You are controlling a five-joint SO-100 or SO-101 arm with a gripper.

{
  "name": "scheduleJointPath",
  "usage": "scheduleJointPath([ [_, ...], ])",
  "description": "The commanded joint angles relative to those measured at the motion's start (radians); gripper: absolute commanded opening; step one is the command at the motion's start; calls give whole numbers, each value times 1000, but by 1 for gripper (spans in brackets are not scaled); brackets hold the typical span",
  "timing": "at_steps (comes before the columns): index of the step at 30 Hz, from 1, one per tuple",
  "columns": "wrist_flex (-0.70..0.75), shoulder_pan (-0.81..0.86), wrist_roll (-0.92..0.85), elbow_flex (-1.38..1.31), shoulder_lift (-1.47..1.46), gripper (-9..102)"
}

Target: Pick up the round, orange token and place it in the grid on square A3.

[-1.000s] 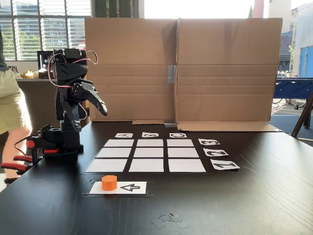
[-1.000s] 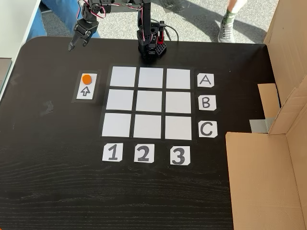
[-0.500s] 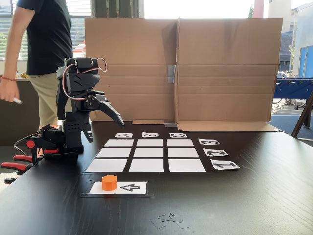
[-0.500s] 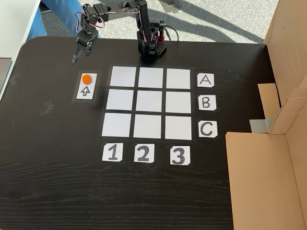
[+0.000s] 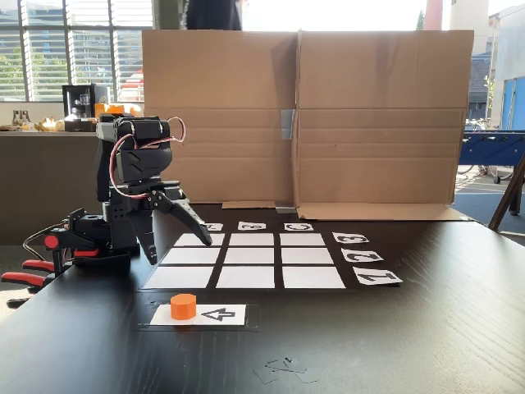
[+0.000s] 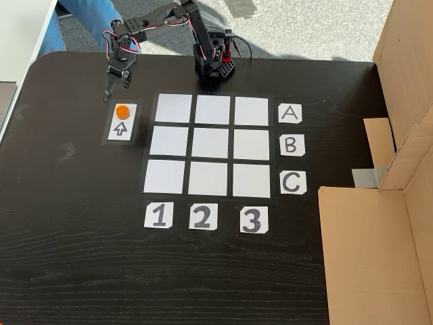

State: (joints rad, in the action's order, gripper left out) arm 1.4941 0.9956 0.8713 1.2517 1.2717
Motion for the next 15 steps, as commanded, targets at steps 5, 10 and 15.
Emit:
scheduleJointPath([
  [5,-14,-23,17,-63,-57,51],
  [10,-12,-32,17,-115,-126,51],
  [15,-12,-37,18,-160,-183,51],
])
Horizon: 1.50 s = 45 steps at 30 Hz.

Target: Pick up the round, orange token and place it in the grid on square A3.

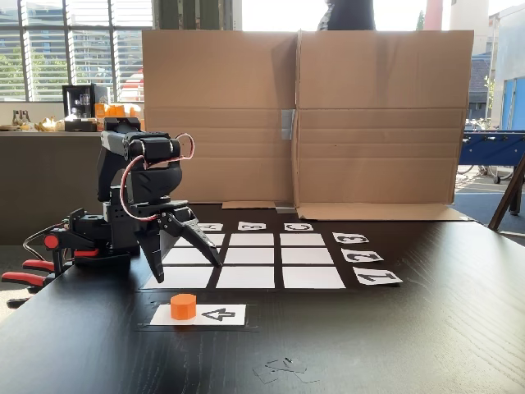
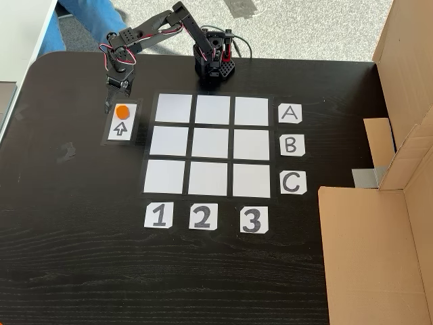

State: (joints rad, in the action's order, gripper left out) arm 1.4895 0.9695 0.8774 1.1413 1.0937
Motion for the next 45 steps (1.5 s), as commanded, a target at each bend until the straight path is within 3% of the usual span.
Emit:
scheduleJointPath([
  [1,-8,-12,15,-57,-17,51],
  [29,-40,-25,74,-138,-178,49],
  [33,-54,-23,74,-138,-190,32],
  [37,-69,-23,67,-138,-207,4],
  [45,-81,-11,64,-147,-210,0],
])
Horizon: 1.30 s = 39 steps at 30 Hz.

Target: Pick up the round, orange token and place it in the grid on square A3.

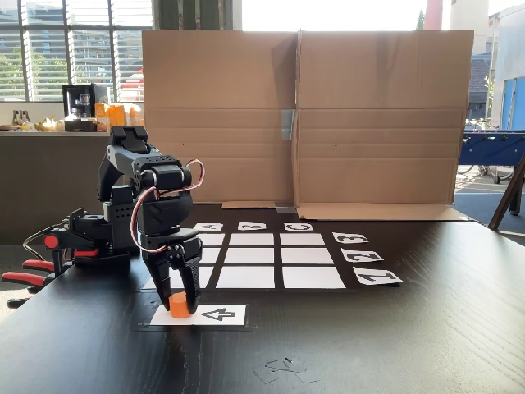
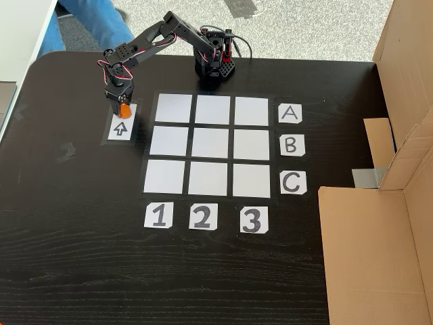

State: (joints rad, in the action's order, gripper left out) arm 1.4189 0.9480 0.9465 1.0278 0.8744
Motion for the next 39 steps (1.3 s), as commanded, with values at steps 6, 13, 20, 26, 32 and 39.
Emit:
scheduleJointPath([
  [6,-54,46,-20,-28,69,-1],
  [13,-54,80,-84,-20,209,-1],
  [20,-64,75,-250,112,440,-1],
  [26,-75,15,-405,307,703,-1],
  [32,-61,-86,-554,561,1005,-1],
  [39,6,-316,-640,795,1312,-1],
])
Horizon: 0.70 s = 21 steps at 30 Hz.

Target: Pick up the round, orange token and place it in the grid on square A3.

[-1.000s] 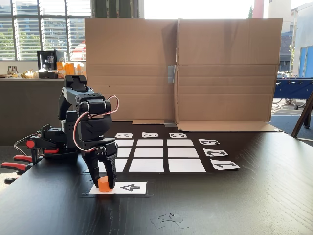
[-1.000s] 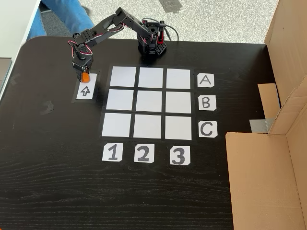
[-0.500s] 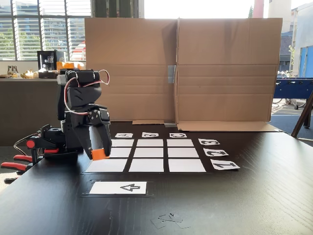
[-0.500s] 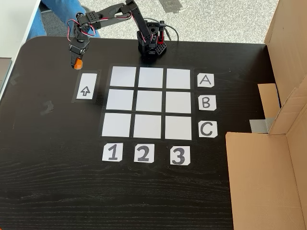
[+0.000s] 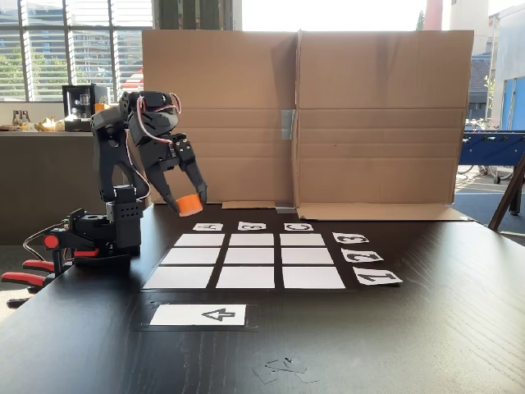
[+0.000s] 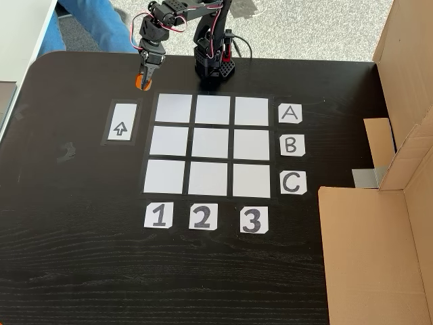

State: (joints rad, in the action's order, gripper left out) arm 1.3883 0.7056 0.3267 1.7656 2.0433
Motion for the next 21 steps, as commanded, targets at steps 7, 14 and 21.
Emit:
scheduleJointPath([
  [7,172,-420,-14,147,351,-1],
  [14,173,-724,-14,295,425,-1],
  [21,172,-966,-18,387,437,-1],
])
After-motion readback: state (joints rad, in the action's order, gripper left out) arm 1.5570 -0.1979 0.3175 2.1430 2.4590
